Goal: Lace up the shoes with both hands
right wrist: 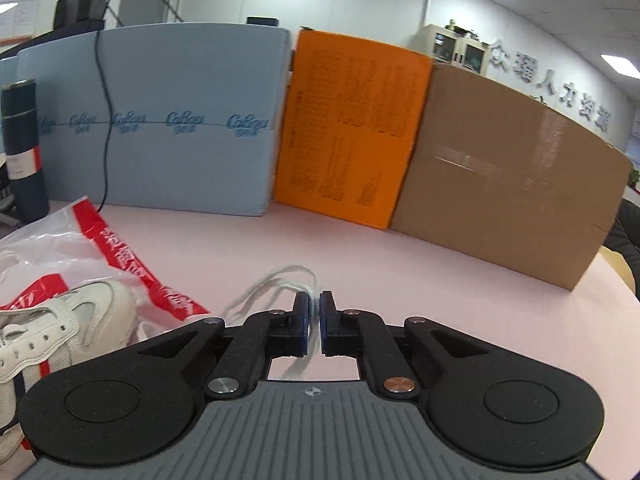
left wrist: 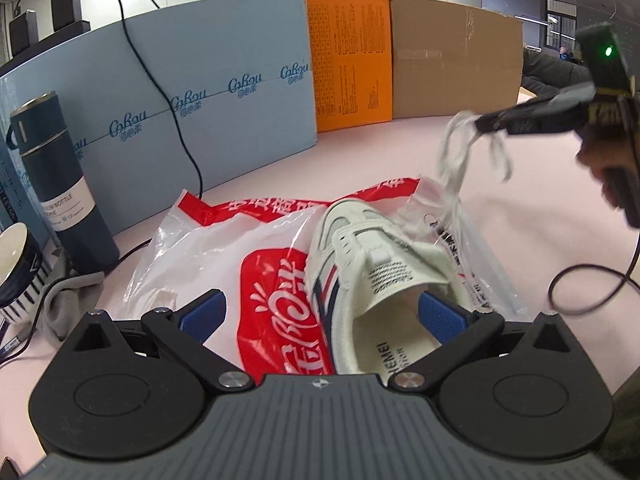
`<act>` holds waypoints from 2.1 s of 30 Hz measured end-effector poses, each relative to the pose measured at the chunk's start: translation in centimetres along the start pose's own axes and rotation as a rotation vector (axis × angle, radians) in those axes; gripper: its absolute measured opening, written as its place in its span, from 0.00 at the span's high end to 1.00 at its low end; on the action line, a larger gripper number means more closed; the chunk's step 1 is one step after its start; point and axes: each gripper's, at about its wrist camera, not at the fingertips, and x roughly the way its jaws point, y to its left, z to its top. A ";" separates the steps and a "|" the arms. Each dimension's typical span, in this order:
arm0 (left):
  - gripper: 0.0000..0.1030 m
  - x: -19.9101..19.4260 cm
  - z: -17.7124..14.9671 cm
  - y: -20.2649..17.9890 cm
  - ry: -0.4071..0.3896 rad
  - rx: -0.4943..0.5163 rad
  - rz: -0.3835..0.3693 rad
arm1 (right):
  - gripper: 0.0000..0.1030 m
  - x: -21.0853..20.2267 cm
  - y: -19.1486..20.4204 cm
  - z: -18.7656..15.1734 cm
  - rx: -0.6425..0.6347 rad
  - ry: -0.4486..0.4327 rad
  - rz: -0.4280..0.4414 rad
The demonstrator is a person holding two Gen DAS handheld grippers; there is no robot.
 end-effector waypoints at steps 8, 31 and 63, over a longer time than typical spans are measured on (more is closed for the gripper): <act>0.05 7.5 -5.6 0.6 0.035 0.068 0.066 | 0.95 -1.5 -1.4 -1.4 0.032 0.056 0.007; 0.76 7.0 -5.6 2.8 -0.001 -0.065 0.020 | 0.41 1.3 7.6 -4.3 0.297 0.170 0.596; 0.91 6.6 -3.9 5.4 -0.130 -0.292 0.030 | 0.01 8.5 4.4 -10.1 0.913 0.302 0.663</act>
